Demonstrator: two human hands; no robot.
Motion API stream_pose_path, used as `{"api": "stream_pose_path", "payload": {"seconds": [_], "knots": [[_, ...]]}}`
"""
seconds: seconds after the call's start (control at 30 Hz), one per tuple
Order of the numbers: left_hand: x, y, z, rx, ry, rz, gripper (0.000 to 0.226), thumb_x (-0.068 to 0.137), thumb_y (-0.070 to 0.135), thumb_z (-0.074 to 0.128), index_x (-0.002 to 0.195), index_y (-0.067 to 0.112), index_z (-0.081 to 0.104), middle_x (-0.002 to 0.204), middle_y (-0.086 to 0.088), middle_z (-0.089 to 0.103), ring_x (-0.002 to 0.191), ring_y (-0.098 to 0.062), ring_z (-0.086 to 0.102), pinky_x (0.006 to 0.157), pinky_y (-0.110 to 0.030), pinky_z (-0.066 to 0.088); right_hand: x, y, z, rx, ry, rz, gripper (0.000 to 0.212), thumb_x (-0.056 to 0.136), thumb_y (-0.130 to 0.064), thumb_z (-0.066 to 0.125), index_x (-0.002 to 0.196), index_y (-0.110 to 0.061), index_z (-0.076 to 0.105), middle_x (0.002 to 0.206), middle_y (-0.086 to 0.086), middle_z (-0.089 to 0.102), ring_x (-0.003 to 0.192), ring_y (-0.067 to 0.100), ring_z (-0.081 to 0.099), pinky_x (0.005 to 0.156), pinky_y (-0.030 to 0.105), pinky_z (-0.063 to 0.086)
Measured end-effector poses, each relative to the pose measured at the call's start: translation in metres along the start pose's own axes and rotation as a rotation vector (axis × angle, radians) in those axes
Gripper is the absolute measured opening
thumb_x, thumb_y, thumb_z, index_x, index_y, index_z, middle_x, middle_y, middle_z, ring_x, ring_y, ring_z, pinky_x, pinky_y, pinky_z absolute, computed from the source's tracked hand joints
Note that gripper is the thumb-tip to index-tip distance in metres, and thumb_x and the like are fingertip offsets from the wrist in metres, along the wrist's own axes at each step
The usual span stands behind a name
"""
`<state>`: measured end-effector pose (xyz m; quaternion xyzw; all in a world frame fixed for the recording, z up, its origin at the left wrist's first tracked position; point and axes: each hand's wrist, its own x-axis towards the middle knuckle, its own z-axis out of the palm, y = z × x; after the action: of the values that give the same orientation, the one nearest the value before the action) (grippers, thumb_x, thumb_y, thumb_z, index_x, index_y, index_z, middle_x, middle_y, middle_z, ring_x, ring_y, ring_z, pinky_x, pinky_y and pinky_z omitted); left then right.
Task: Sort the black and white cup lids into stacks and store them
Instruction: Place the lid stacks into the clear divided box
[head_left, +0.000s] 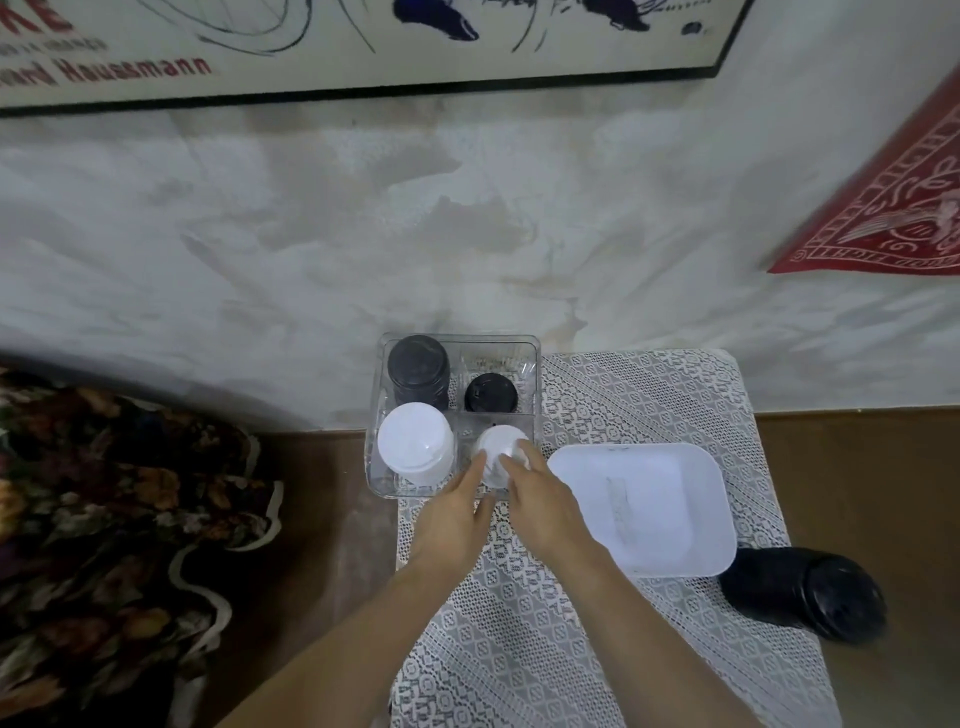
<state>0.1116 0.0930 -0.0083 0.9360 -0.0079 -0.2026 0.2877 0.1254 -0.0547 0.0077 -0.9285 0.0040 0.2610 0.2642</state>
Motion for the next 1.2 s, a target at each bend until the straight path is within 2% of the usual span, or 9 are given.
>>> {"api": "stream_pose_path", "payload": {"seconds": [0.07, 0.17, 0.43, 0.57, 0.7, 0.87, 1.0, 1.1, 1.2], "knots": [[0.007, 0.005, 0.003, 0.014, -0.006, -0.016, 0.058, 0.109, 0.035, 0.046, 0.163, 0.033, 0.024, 0.160, 0.000, 0.046, 0.122, -0.028, 0.064, 0.096, -0.044, 0.055, 0.002, 0.003, -0.004, -0.011, -0.016, -0.014, 0.046, 0.102, -0.007, 0.044, 0.143, -0.028, 0.052, 0.173, -0.005, 0.009, 0.124, 0.033, 0.062, 0.088, 0.040, 0.053], [0.016, 0.006, 0.008, 0.043, -0.010, -0.034, 0.059, 0.109, 0.035, 0.046, 0.163, 0.033, 0.023, 0.165, 0.001, 0.037, 0.135, -0.029, 0.056, 0.104, -0.046, 0.049, 0.007, 0.008, -0.010, -0.048, -0.065, -0.022, 0.054, 0.101, -0.005, 0.044, 0.149, -0.031, 0.046, 0.174, -0.004, 0.007, 0.128, 0.035, 0.060, 0.094, 0.043, 0.052], [0.025, 0.011, 0.026, -0.113, 0.171, -0.197, 0.052, 0.106, 0.034, 0.056, 0.155, 0.032, 0.042, 0.139, -0.007, 0.066, 0.119, -0.030, 0.066, 0.096, -0.041, 0.053, 0.012, 0.017, -0.014, -0.144, -0.133, -0.084, 0.072, 0.097, 0.001, 0.046, 0.157, -0.035, 0.032, 0.174, -0.006, 0.000, 0.127, 0.036, 0.060, 0.096, 0.044, 0.053], [0.030, 0.014, 0.030, -0.090, 0.163, -0.259, 0.050, 0.107, 0.034, 0.053, 0.156, 0.035, 0.040, 0.143, -0.007, 0.063, 0.124, -0.032, 0.063, 0.103, -0.049, 0.052, 0.015, 0.018, -0.011, -0.208, -0.134, -0.101, 0.076, 0.097, 0.001, 0.047, 0.160, -0.034, 0.023, 0.174, -0.001, -0.005, 0.118, 0.039, 0.063, 0.085, 0.041, 0.051], [0.027, 0.014, 0.028, -0.046, 0.155, -0.194, 0.052, 0.107, 0.033, 0.052, 0.157, 0.029, 0.039, 0.148, -0.006, 0.059, 0.126, -0.033, 0.061, 0.104, -0.052, 0.051, 0.016, 0.027, -0.004, -0.260, -0.092, -0.157, 0.082, 0.095, 0.002, 0.051, 0.161, -0.033, 0.019, 0.174, 0.000, -0.005, 0.109, 0.037, 0.066, 0.072, 0.039, 0.048], [0.007, 0.006, 0.026, 0.036, 0.179, -0.060, 0.056, 0.106, 0.030, 0.056, 0.159, 0.025, 0.038, 0.149, -0.006, 0.058, 0.123, -0.033, 0.064, 0.101, -0.051, 0.054, -0.001, 0.039, 0.003, -0.147, 0.050, -0.219, 0.061, 0.101, -0.005, 0.049, 0.154, -0.033, 0.035, 0.174, -0.008, 0.009, 0.103, 0.034, 0.070, 0.081, 0.043, 0.058], [-0.021, -0.010, 0.027, 0.112, 0.161, 0.032, 0.051, 0.105, 0.028, 0.055, 0.155, 0.024, 0.044, 0.152, -0.003, 0.055, 0.120, -0.030, 0.065, 0.093, -0.047, 0.056, -0.034, 0.051, 0.023, -0.093, 0.203, -0.236, 0.046, 0.107, -0.018, 0.048, 0.152, -0.027, 0.046, 0.166, -0.007, 0.033, 0.102, 0.031, 0.069, 0.080, 0.045, 0.059], [-0.044, -0.020, 0.033, 0.266, 0.135, 0.204, 0.050, 0.099, 0.025, 0.064, 0.148, 0.018, 0.053, 0.141, -0.005, 0.064, 0.120, -0.033, 0.065, 0.093, -0.048, 0.057, -0.062, 0.059, 0.038, -0.050, 0.270, -0.223, 0.044, 0.107, -0.026, 0.050, 0.151, -0.028, 0.048, 0.164, -0.002, 0.038, 0.113, 0.029, 0.066, 0.081, 0.045, 0.061], [-0.058, -0.022, 0.044, 0.430, 0.022, 0.329, 0.059, 0.101, 0.039, 0.058, 0.154, 0.019, 0.044, 0.146, -0.007, 0.059, 0.134, -0.036, 0.055, 0.107, -0.051, 0.050, -0.091, 0.065, 0.042, -0.065, 0.205, -0.084, 0.050, 0.110, -0.041, 0.041, 0.159, -0.034, 0.034, 0.169, -0.001, 0.026, 0.132, 0.027, 0.054, 0.094, 0.043, 0.055]]}}
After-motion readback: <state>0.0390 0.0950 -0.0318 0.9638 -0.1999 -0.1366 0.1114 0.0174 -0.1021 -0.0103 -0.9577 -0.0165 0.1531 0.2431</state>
